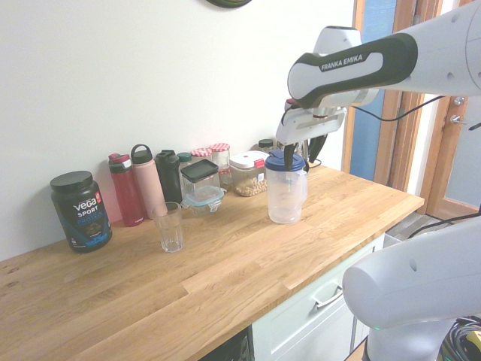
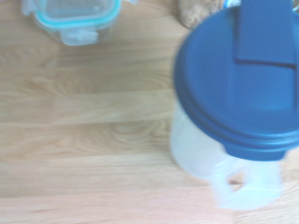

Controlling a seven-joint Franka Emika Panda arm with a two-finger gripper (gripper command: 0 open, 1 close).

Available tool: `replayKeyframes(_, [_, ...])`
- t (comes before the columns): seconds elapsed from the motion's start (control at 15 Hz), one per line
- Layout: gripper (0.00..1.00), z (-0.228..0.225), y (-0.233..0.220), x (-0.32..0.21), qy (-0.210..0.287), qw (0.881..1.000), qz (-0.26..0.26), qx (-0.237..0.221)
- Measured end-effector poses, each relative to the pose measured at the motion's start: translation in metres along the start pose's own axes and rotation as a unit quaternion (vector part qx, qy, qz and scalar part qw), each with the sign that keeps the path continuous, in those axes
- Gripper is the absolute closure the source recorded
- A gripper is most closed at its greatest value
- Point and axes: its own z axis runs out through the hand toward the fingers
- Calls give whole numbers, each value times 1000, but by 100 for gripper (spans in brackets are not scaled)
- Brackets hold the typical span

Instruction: Pour me some water

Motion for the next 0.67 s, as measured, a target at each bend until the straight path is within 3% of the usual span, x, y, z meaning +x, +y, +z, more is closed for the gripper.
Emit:
replayKeyframes(0.47, [0, 62, -3, 28, -2, 1000, -13, -11])
replayKeyframes(0.53, [100, 68, -5, 32, -4, 1000, -15, -13])
replayKeyframes(0.67, [100, 75, -7, 39, -6, 1000, -17, -17])
